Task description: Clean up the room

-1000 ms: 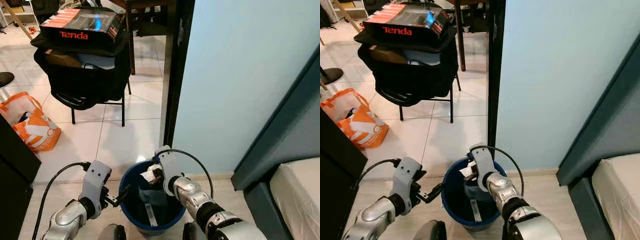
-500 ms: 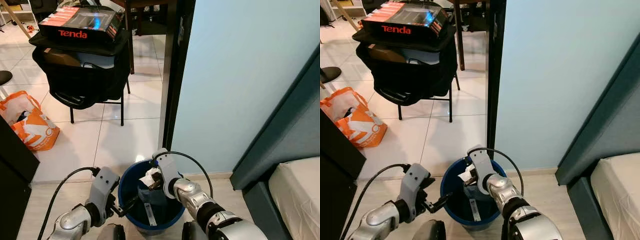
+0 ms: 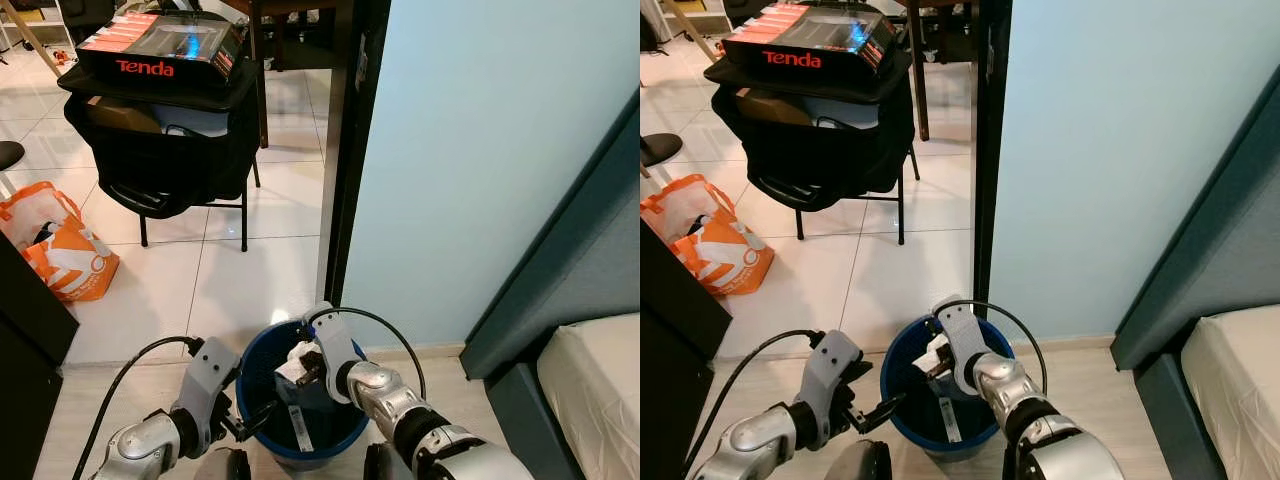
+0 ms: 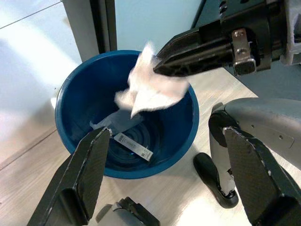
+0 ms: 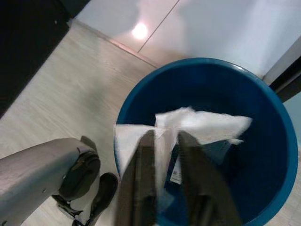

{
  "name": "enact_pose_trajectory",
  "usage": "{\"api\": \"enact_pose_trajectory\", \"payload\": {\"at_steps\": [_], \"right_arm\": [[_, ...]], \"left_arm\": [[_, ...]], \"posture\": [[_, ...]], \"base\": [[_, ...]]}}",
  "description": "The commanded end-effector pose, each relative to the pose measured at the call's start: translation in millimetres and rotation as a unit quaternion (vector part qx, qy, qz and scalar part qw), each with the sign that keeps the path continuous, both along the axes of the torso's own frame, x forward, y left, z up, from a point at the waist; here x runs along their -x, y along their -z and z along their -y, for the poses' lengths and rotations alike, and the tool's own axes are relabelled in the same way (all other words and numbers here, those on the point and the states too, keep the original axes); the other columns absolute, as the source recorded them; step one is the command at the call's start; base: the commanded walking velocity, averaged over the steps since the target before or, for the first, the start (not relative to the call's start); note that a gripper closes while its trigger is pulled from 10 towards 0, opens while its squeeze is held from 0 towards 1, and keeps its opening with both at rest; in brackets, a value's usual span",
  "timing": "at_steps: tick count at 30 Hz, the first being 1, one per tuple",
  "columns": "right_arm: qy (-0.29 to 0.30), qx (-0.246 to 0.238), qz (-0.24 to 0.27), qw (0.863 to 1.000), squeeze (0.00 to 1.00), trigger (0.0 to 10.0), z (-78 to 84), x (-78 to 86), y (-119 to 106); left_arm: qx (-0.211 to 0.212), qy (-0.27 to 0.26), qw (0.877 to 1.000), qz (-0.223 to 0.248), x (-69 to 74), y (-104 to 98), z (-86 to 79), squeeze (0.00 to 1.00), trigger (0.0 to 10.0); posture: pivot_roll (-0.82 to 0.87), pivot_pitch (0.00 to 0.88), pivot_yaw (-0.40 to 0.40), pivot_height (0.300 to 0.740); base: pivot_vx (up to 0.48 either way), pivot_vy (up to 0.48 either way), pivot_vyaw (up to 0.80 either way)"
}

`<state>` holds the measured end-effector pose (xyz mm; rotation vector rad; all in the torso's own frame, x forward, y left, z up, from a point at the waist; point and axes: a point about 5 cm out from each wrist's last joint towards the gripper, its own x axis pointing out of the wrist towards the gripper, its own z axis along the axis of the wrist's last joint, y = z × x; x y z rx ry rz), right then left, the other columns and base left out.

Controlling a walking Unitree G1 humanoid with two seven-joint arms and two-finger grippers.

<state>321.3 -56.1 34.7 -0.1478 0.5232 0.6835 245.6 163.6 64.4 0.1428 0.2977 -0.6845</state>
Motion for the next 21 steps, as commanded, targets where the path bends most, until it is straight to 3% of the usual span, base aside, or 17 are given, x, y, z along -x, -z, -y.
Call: {"api": "enact_pose_trajectory", "payload": {"at_steps": [1,5,6,7,8,13,16,18,20,21], "right_arm": [[-0.004,0.004,-0.019,1.000,1.00,10.0,0.0,6.9,8.4],[-0.010,0.012,-0.020,1.000,1.00,10.0,-0.1,8.5,10.2],[-0.015,0.020,-0.019,1.000,0.93,10.0,0.0,9.1,11.0],[-0.015,0.020,-0.019,1.000,0.93,10.0,0.0,9.1,11.0],[-0.018,0.029,-0.016,0.999,0.00,10.0,0.3,9.3,11.5],[-0.019,0.032,-0.013,0.999,0.00,10.0,0.8,8.9,11.2],[0.009,0.030,0.024,0.999,0.00,10.0,5.6,1.2,3.6],[0.009,0.030,0.024,0.999,0.00,10.0,5.6,1.2,3.6],[0.068,0.009,0.070,0.995,0.00,10.0,13.7,-6.6,-5.4],[0.091,-0.002,0.084,0.992,0.00,10.0,17.3,-8.7,-8.1]], "left_arm": [[-0.015,0.007,1.000,-0.006,2.7,1.3,-3.0,0.00,10.0],[-0.015,0.008,1.000,-0.007,2.2,1.2,-3.4,0.00,10.0],[-0.016,0.008,1.000,-0.007,1.4,1.2,-3.4,0.00,10.0],[-0.016,0.008,1.000,-0.007,1.4,1.2,-3.4,0.00,10.0],[-0.016,0.008,1.000,-0.006,-0.4,0.7,-3.3,0.00,10.0],[-0.016,0.007,1.000,-0.004,-1.9,0.0,-3.5,0.00,10.0],[-0.018,-0.067,0.997,0.029,-13.9,-4.0,-10.7,0.00,10.0],[-0.018,-0.067,0.997,0.029,-13.9,-4.0,-10.7,0.00,10.0],[-0.007,-0.211,0.976,0.045,-27.5,-3.4,-23.7,0.00,10.0],[-0.008,-0.258,0.965,0.052,-30.3,-2.6,-27.9,0.00,10.0]], "posture": [[0.11,0.169,-0.058,0.610],[0.11,0.166,-0.056,0.610],[0.11,0.165,-0.053,0.610],[0.11,0.165,-0.053,0.610],[0.11,0.160,-0.050,0.610],[0.11,0.156,-0.049,0.610],[0.10,0.145,-0.047,0.610],[0.10,0.145,-0.047,0.610],[0.09,0.122,-0.039,0.610],[0.09,0.122,-0.039,0.610]], "base": [[0.000,0.000,0.00],[0.000,0.000,0.00],[0.000,0.000,0.00],[0.000,0.000,0.00],[0.000,0.000,0.00],[0.000,0.000,0.00],[0.000,0.000,0.00],[0.000,0.000,0.00],[0.000,0.000,0.00],[0.000,0.000,0.00]]}}
